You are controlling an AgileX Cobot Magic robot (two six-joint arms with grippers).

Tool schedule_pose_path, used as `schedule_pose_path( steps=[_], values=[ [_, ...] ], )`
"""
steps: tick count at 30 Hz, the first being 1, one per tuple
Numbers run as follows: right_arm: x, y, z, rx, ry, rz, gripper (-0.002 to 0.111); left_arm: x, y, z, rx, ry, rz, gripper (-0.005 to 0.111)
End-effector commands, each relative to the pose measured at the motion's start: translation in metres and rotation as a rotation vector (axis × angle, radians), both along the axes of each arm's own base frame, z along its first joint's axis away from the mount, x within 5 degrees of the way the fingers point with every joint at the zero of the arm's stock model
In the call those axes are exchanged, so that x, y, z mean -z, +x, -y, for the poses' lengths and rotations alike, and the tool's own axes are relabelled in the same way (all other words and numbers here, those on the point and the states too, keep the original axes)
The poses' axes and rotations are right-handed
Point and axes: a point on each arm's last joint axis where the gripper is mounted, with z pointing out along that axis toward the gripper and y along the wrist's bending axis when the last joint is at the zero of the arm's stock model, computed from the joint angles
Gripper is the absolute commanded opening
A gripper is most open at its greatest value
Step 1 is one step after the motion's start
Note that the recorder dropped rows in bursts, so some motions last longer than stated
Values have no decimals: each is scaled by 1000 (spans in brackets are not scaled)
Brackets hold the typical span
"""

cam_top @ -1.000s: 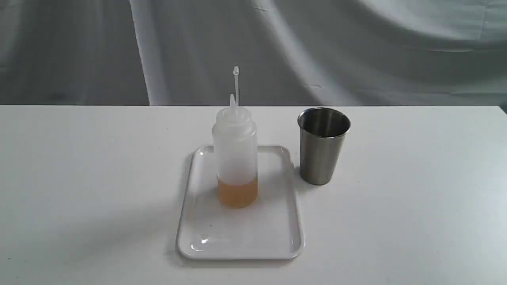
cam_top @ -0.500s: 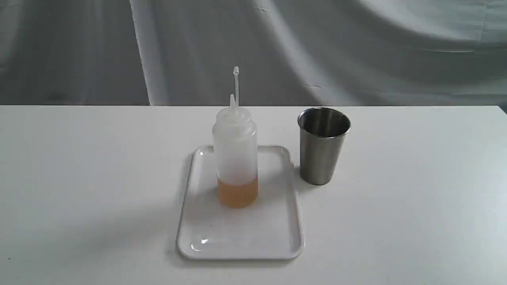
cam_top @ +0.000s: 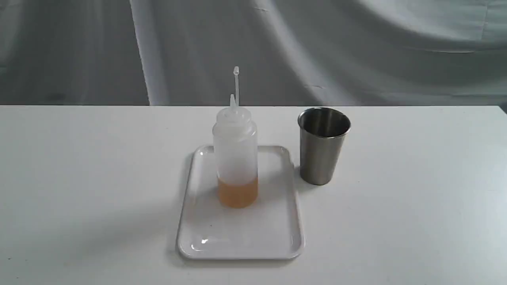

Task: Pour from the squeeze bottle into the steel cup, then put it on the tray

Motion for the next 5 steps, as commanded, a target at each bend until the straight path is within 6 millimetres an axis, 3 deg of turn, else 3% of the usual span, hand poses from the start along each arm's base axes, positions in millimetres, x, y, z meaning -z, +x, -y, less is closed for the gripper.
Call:
schedule_pose_path(
  steps=[1,5],
  values=[
    [1,0,1,5,-15,0,0,1,0,0,3,-2,7,8],
    [1,0,1,5,-15,0,0,1,0,0,3,-2,7,8]
  ],
)
